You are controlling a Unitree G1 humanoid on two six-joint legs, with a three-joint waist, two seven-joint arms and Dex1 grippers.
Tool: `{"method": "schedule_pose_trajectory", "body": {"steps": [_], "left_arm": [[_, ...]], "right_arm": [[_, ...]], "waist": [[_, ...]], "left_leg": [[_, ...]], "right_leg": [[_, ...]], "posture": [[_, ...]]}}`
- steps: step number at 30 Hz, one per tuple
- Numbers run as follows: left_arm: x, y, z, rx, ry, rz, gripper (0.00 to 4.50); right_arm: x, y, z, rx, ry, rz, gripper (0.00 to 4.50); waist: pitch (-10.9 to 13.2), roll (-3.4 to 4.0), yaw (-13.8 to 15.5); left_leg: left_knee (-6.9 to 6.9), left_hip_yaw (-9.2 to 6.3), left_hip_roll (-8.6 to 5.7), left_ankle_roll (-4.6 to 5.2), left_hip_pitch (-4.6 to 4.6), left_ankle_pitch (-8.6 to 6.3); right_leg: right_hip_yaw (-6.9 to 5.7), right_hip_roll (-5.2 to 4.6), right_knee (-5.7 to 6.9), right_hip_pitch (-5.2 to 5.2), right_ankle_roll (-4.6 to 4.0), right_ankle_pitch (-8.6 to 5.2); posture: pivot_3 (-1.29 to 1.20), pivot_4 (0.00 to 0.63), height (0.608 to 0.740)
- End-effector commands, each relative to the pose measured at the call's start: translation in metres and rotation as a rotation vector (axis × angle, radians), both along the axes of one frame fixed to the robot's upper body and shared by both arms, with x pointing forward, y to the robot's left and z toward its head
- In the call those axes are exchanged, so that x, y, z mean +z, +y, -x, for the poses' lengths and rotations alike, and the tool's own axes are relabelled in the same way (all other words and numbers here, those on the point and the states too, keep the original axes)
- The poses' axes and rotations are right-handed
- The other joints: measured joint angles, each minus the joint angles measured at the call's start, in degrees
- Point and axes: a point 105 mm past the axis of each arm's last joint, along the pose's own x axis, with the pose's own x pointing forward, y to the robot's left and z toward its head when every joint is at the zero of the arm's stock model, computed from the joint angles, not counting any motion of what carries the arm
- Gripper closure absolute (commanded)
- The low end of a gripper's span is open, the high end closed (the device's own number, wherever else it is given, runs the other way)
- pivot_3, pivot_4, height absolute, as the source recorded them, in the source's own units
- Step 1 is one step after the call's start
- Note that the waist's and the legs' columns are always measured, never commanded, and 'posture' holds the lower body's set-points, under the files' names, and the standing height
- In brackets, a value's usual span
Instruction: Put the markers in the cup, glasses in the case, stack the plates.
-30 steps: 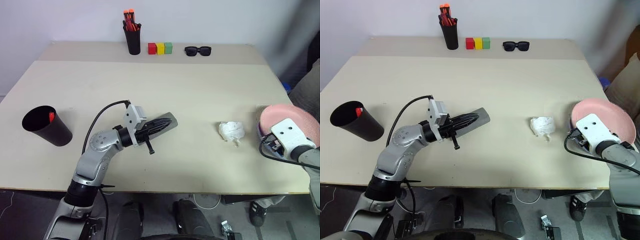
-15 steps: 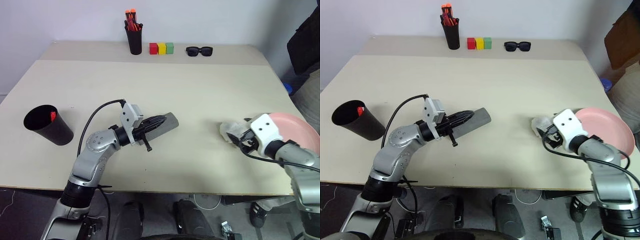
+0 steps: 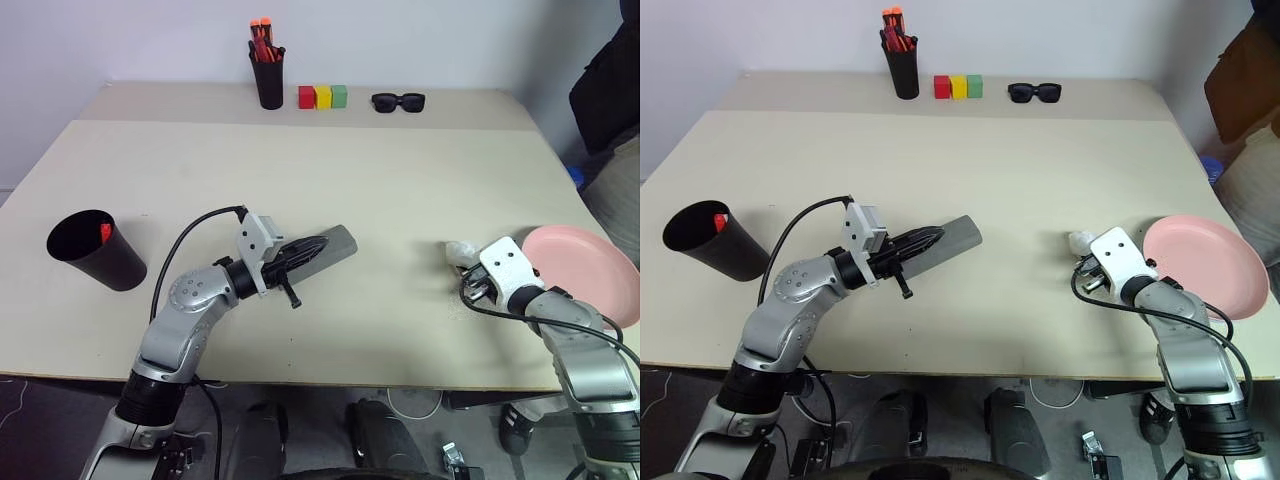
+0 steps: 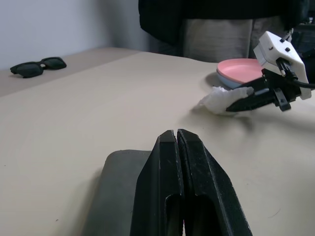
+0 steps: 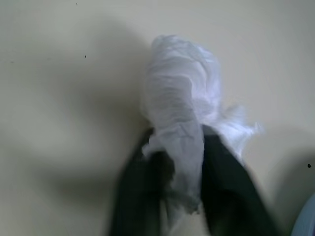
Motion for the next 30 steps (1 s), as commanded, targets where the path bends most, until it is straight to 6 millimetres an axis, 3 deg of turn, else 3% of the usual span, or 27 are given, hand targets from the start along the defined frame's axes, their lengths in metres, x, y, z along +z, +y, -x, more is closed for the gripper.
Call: {"method": "schedule_pose_trajectory", "body": {"steps": [1,5,8,13,17,20,25,30], "left_arm": [[0.008,-0.002,0.001,-0.015,-0.036,0.011,4.50],[0.006,-0.001,-0.003,-0.013,-0.035,0.006,4.50],[0.004,0.007,-0.017,0.037,-0.044,0.002,4.50],[0.003,0.014,-0.030,0.087,-0.063,-0.002,4.50],[0.000,0.019,-0.035,0.121,-0.070,-0.005,4.50],[0.000,0.025,-0.034,0.151,-0.074,-0.005,4.50],[-0.006,0.045,-0.032,0.257,-0.061,-0.015,4.50],[-0.008,0.071,-0.031,0.408,-0.075,-0.023,4.50]], "right_arm": [[0.032,-0.005,-0.002,-0.016,-0.134,0.021,4.47],[0.061,-0.018,0.000,-0.069,-0.236,0.025,4.47],[0.081,-0.056,0.010,-0.217,-0.279,0.096,4.47],[0.070,-0.100,0.029,-0.380,-0.197,0.186,4.47],[0.056,-0.113,0.037,-0.430,-0.133,0.170,4.47],[0.051,-0.117,0.037,-0.439,-0.113,0.155,3.37],[0.063,-0.111,0.022,-0.389,-0.161,0.153,0.97],[0.076,-0.090,0.013,-0.226,-0.193,0.094,0.97]], "waist": [[0.00,0.00,0.01],[0.00,0.00,0.02],[0.00,0.01,0.22],[0.00,0.00,0.13],[-0.03,0.05,-0.33],[-0.03,0.06,-0.33],[-0.04,0.07,-0.35],[-0.03,0.06,-0.07]], "left_leg": [[0.00,0.00,0.00,0.00,0.00,0.00],[0.00,0.00,0.00,0.00,0.00,0.00],[0.00,0.00,-0.01,0.00,0.00,0.00],[-0.02,-0.01,-0.02,0.00,-0.01,0.00],[-0.02,0.02,-0.02,0.00,0.01,0.00],[-0.02,0.02,-0.01,0.00,0.03,0.00],[-0.03,0.03,-0.01,0.00,0.03,0.00],[-0.03,0.03,0.00,0.00,0.02,0.00]], "right_leg": [[0.00,0.00,0.00,0.00,0.00,0.00],[0.00,0.00,0.00,0.00,0.00,0.00],[0.00,0.00,0.00,0.00,0.00,0.00],[-0.01,-0.01,-0.05,0.01,0.00,0.00],[0.01,-0.01,-0.04,0.01,0.00,0.00],[0.02,0.00,-0.03,0.01,0.01,0.00],[0.03,0.00,-0.03,0.01,0.01,0.00],[0.03,-0.01,-0.04,0.01,0.01,0.00]], "posture": [[0.00,0.150,0.725],[0.00,0.150,0.725],[0.00,0.150,0.725],[0.00,0.150,0.725],[0.00,0.150,0.725],[0.00,0.150,0.725],[0.00,0.150,0.725],[0.00,0.150,0.725]]}}
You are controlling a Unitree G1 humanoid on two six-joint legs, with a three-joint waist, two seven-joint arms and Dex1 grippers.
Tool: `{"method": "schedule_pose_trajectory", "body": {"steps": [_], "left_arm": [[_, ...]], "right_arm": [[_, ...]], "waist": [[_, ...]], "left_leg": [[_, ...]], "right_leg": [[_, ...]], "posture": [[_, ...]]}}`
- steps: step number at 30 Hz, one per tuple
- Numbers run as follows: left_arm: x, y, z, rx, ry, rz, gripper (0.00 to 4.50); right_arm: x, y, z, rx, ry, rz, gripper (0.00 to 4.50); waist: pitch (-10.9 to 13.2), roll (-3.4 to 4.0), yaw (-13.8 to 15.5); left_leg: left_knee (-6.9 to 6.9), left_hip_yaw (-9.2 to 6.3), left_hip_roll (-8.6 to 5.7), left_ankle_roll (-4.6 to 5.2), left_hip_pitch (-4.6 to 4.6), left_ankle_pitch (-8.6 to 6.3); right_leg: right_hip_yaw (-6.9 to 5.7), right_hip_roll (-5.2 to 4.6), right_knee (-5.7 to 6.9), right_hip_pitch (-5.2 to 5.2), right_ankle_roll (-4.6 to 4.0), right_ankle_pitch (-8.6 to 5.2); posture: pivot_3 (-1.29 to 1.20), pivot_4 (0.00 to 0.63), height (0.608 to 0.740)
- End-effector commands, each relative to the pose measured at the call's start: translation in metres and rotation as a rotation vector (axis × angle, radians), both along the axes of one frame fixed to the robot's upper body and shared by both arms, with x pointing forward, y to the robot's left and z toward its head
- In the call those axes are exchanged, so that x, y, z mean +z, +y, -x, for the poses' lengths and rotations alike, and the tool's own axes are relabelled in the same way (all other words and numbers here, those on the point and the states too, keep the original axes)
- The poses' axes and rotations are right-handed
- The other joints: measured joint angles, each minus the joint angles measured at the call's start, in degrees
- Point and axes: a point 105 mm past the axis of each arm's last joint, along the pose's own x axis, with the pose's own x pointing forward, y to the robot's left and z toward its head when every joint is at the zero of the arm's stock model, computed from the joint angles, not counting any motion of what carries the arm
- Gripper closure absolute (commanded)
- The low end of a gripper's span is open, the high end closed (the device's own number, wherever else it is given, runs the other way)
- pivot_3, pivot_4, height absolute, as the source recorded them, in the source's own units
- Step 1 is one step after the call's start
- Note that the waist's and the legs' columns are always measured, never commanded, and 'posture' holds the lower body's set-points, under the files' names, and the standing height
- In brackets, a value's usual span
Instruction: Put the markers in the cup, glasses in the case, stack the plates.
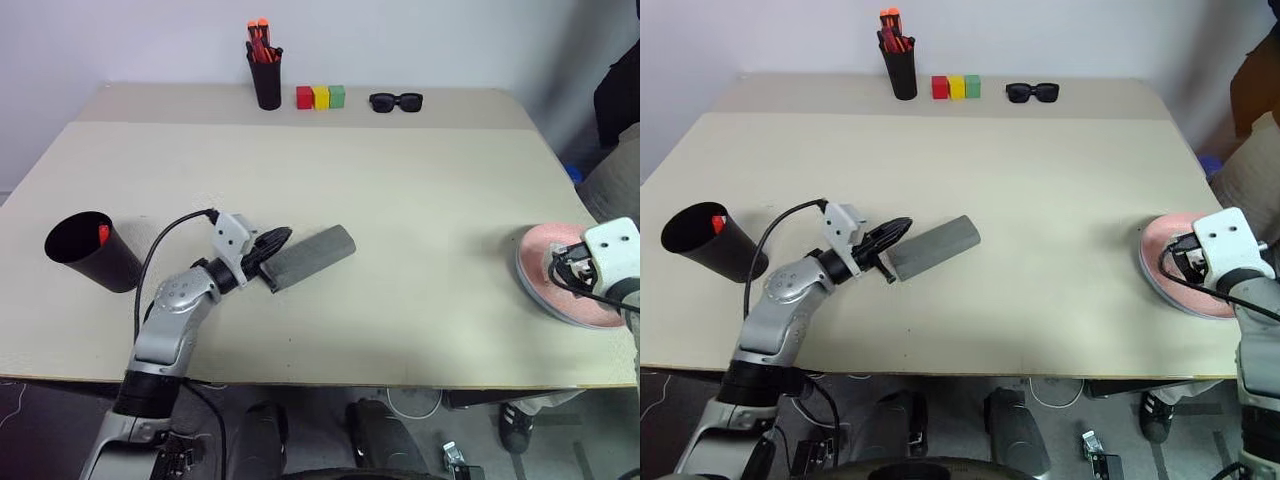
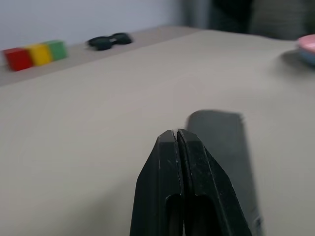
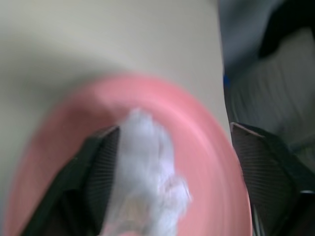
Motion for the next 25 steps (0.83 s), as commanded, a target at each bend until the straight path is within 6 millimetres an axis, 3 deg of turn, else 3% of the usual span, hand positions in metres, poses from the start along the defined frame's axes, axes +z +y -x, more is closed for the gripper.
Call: {"method": "schedule_pose_trajectory", "body": {"steps": [1,6,10,12,25], "left_arm": [[0.016,0.017,-0.001,0.105,-0.075,-0.006,4.50],[0.013,0.042,-0.004,0.286,-0.097,-0.054,4.50],[0.006,0.057,0.004,0.395,-0.091,-0.079,4.50],[0.005,0.062,0.010,0.429,-0.087,-0.075,4.50],[0.005,0.072,0.034,0.519,-0.046,-0.049,4.50]], "right_arm": [[0.019,0.018,-0.005,0.143,-0.048,-0.030,0.97],[0.028,0.070,-0.013,0.418,-0.094,-0.160,0.97],[0.019,0.116,-0.023,0.626,-0.089,-0.271,0.97],[0.016,0.129,-0.028,0.674,-0.087,-0.309,0.97],[0.001,0.153,-0.047,0.788,-0.022,-0.370,0.97]], "waist": [[0.00,-0.01,0.17],[0.01,-0.01,0.07],[0.01,-0.02,-0.31],[0.01,-0.02,-0.19],[0.01,-0.04,-0.05]], "left_leg": [[0.00,-0.01,0.00,0.00,0.00,0.00],[0.01,-0.01,0.00,0.00,0.00,0.00],[-0.02,-0.02,0.03,0.00,0.03,0.00],[-0.03,0.00,0.04,0.00,0.04,0.00],[0.00,0.01,0.04,0.01,0.03,-0.01]], "right_leg": [[0.00,0.00,0.00,0.01,0.00,0.00],[-0.01,0.00,-0.01,0.03,0.01,0.00],[-0.02,0.02,0.01,0.03,0.01,0.01],[-0.01,0.01,0.01,0.03,0.01,0.01],[-0.04,-0.01,0.01,0.04,-0.01,0.00]], "posture": [[0.00,0.150,0.725],[0.00,0.150,0.725],[0.00,0.150,0.725],[0.00,0.150,0.725],[0.00,0.150,0.725]]}}
